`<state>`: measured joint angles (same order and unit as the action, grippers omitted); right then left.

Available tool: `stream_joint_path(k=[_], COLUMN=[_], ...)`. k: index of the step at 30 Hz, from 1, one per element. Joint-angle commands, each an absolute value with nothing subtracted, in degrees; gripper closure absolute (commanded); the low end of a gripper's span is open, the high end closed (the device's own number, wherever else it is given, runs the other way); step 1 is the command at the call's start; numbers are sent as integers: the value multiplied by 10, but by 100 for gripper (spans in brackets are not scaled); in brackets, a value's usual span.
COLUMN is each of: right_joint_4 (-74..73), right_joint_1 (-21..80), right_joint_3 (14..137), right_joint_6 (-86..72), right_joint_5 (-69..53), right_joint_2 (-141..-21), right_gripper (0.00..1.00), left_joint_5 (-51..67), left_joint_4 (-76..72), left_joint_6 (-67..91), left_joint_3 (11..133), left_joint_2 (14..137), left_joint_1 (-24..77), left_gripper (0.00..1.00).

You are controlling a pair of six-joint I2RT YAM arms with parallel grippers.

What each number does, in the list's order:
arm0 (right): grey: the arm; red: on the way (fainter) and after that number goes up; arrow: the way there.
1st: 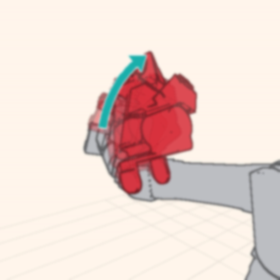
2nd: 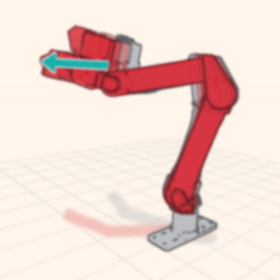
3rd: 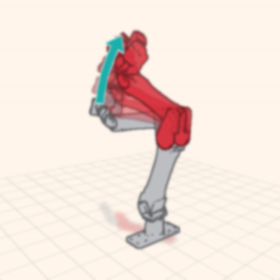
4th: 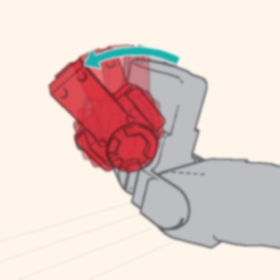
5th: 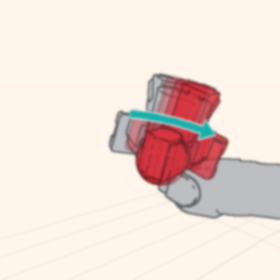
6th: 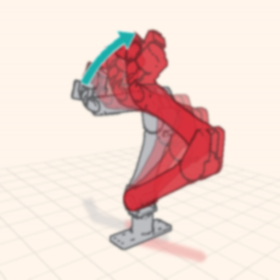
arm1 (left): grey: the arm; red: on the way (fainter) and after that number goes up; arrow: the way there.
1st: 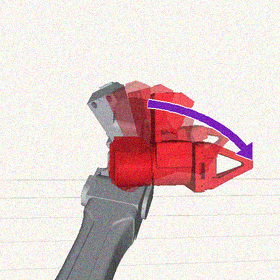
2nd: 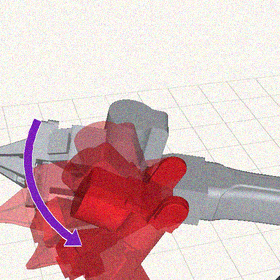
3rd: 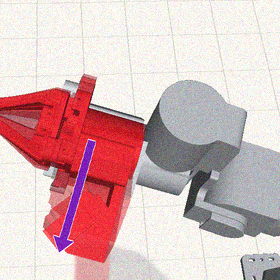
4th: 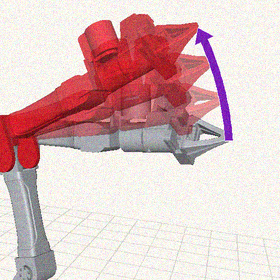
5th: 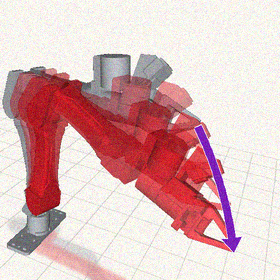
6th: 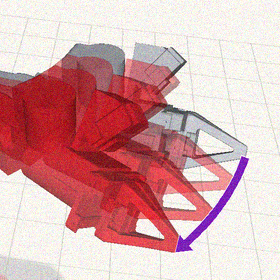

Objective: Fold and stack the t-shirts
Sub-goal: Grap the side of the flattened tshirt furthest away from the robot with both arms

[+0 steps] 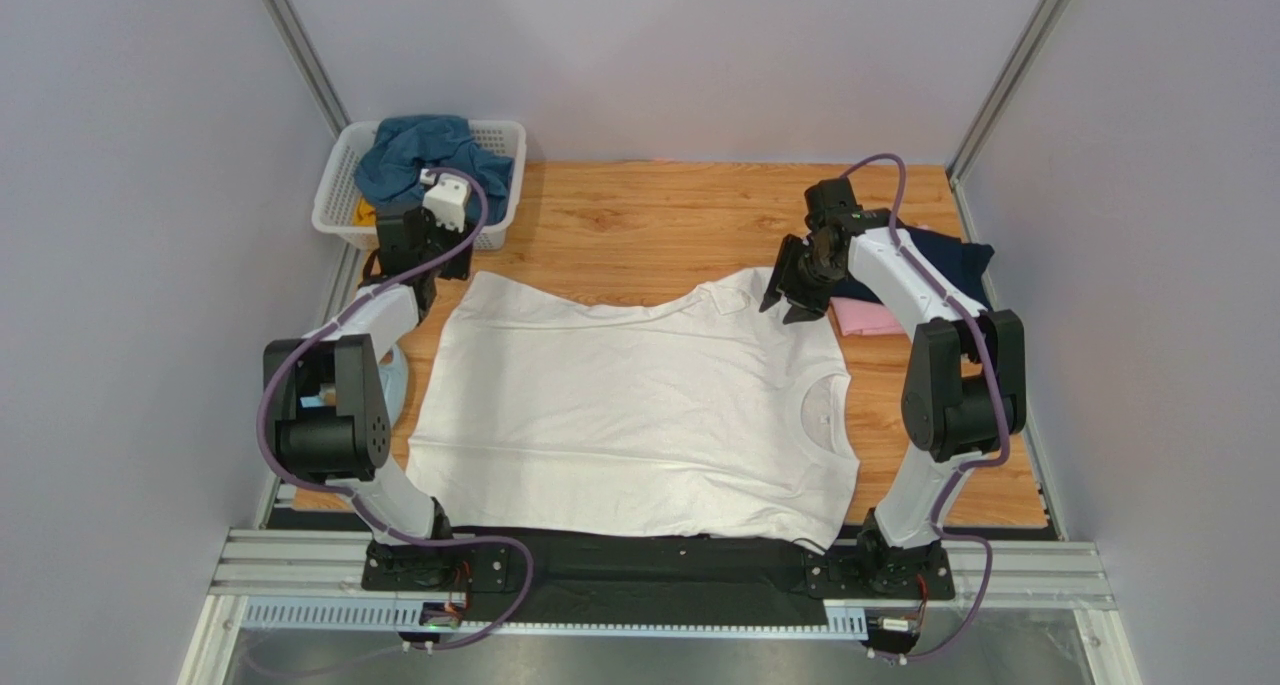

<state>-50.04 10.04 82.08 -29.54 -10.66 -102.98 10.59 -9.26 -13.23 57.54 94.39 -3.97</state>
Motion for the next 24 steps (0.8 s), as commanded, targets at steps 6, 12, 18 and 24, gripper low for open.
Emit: stream_joint_path(k=[6,12,18,24], right_joint_4=[-478,-467,-459,-441], right_joint_1=[99,101,104,105], right_joint_3=[805,791,774,759], right_joint_6=[-300,-305,-308,-308], right_joint_5=[-111,-120,-122,-127], right_joint_2=[-1002,-1001,-987,-987], right_gripper=[51,51,51,50], left_joint_5=[177,169,156,180], left_joint_4=[-109,-117,-109,-145], left_joint_6=[-254,-269,-252,-212], left_joint_3=[515,473,445,403], left_joint_2=[895,882,894,870], left_joint_1=[-71,-78,-105,-139], left_gripper=[46,45,45,46])
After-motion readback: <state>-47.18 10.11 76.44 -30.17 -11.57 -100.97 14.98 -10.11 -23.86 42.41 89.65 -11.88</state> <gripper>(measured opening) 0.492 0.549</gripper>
